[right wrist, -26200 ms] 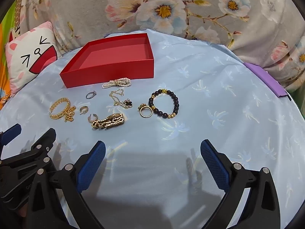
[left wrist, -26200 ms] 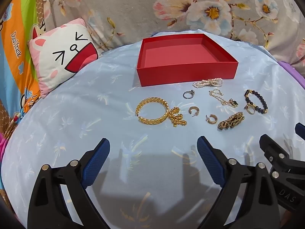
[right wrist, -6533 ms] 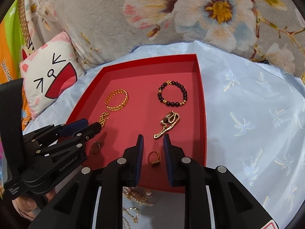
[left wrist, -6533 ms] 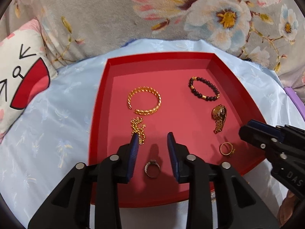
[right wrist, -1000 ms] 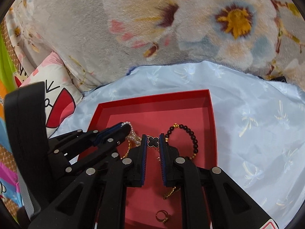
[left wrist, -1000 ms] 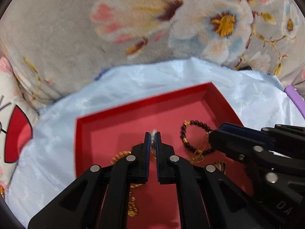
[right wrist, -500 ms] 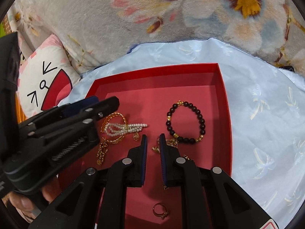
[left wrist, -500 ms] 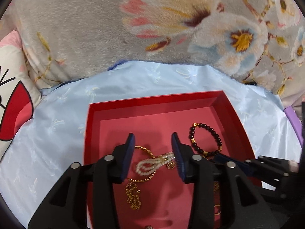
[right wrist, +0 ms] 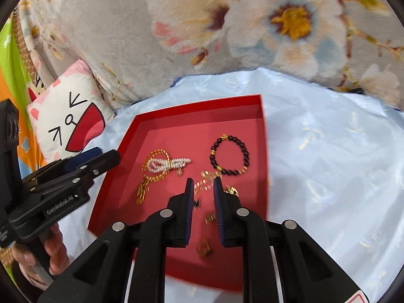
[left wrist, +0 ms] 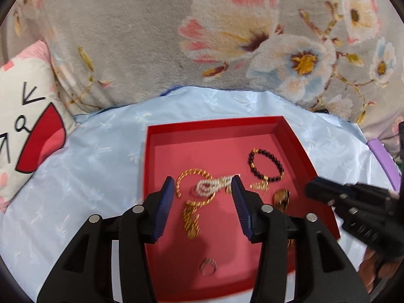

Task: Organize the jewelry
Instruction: 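Lower the pearl bracelet and clover chain into the red box, open both tools, then grasp one gold hoop earring with the right tool while the left tool grasps the other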

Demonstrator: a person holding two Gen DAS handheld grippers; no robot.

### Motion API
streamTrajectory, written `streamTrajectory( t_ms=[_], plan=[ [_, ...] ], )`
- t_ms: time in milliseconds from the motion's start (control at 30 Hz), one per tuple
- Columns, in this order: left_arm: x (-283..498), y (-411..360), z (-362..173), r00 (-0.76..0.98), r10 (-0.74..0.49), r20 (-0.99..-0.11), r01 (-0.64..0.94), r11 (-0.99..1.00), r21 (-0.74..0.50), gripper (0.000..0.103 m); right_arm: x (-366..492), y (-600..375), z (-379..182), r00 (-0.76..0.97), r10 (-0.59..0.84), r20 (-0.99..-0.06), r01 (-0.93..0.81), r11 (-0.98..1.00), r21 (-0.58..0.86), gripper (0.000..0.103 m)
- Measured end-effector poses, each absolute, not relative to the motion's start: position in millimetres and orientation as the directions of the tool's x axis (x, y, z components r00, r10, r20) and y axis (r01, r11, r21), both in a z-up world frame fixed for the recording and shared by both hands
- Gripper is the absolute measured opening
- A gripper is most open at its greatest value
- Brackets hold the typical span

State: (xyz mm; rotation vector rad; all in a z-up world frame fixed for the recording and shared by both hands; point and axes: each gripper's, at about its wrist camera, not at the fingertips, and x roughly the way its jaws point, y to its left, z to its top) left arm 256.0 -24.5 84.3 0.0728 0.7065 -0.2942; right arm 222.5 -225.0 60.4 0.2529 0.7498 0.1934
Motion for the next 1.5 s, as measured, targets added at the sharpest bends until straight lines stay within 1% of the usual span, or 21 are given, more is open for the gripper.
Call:
streamTrajectory(
  t_ms=[67, 200, 400, 533, 633, 733, 800, 900, 1000, 1067, 1100, 1200, 1267, 1500],
  plan=[
    [236.4, -19.6, 85.8, 0.73, -0.241, -0.639, 0.297, 0.955, -0.022, 0.045, 200.3, -230.2, 61.3, 0.73, 0.248, -0.637, -0.081, 0.957, 0.28, 0.02],
    [202.0, -11.1, 78.5, 0.726, -0.25, -0.641, 0.308, 0.951, -0.022, 0.048, 160.4, -235.7, 55.2, 0.742, 0.225, -0.631, -0.074, 0.964, 0.256, 0.022],
    [161.1, -1.0, 53.9, 0.707, -0.227, -0.669, 0.295, 0.956, -0.013, 0.05, 105.0, -224.8, 32.6, 0.72, 0.213, -0.66, -0.087, 0.972, 0.218, 0.023],
    [135.5, 9.0, 29.5, 0.676, -0.245, -0.695, 0.289, 0.956, -0.056, 0.051, 71.3, -202.7, 17.4, 0.689, 0.244, -0.682, -0.14, 0.969, 0.204, 0.028],
    [120.7, 12.2, 10.6, 0.679, -0.214, -0.702, 0.269, 0.963, -0.034, 0.051, 53.6, -180.9, 8.7, 0.664, 0.278, -0.694, -0.192, 0.96, 0.202, 0.028],
    [112.5, 16.0, -0.1, 0.662, -0.222, -0.716, 0.27, 0.962, -0.048, 0.051, 42.8, -157.8, 1.4, 0.653, 0.287, -0.701, -0.242, 0.956, 0.167, 0.028],
    [108.2, 18.6, -2.7, 0.665, -0.219, -0.714, 0.27, 0.962, -0.043, 0.051, 40.7, -147.2, -2.7, 0.65, 0.28, -0.707, -0.252, 0.956, 0.147, 0.029],
    [100.2, 24.1, -7.9, 0.66, -0.22, -0.718, 0.272, 0.961, -0.044, 0.051, 44.0, -135.1, -11.9, 0.619, 0.298, -0.727, -0.27, 0.95, 0.159, 0.029],
    [96.6, 28.8, -9.2, 0.648, -0.232, -0.725, 0.274, 0.96, -0.061, 0.052, 47.3, -124.8, -17.9, 0.613, 0.277, -0.74, -0.274, 0.953, 0.13, 0.029],
    [94.5, 31.2, -9.5, 0.646, -0.242, -0.724, 0.276, 0.958, -0.074, 0.056, 50.2, -121.1, -19.6, 0.61, 0.262, -0.748, -0.269, 0.956, 0.115, 0.029],
    [93.9, 31.1, -9.5, 0.646, -0.242, -0.724, 0.277, 0.958, -0.073, 0.056, 49.9, -120.4, -19.4, 0.612, 0.262, -0.746, -0.267, 0.957, 0.116, 0.029],
    [91.9, 27.5, -9.2, 0.649, -0.243, -0.721, 0.291, 0.955, -0.061, 0.057, 53.5, -119.3, -20.4, 0.617, 0.235, -0.751, -0.246, 0.964, 0.099, 0.025],
    [91.1, 24.2, -9.6, 0.645, -0.245, -0.724, 0.304, 0.951, -0.052, 0.058, 54.1, -119.2, -20.8, 0.622, 0.213, -0.754, -0.229, 0.97, 0.085, 0.016],
    [84.5, 11.7, -9.0, 0.631, -0.278, -0.724, 0.363, 0.931, -0.042, 0.059, 50.3, -136.5, -19.8, 0.626, 0.219, -0.749, -0.189, 0.974, 0.126, 0.014]
  ],
)
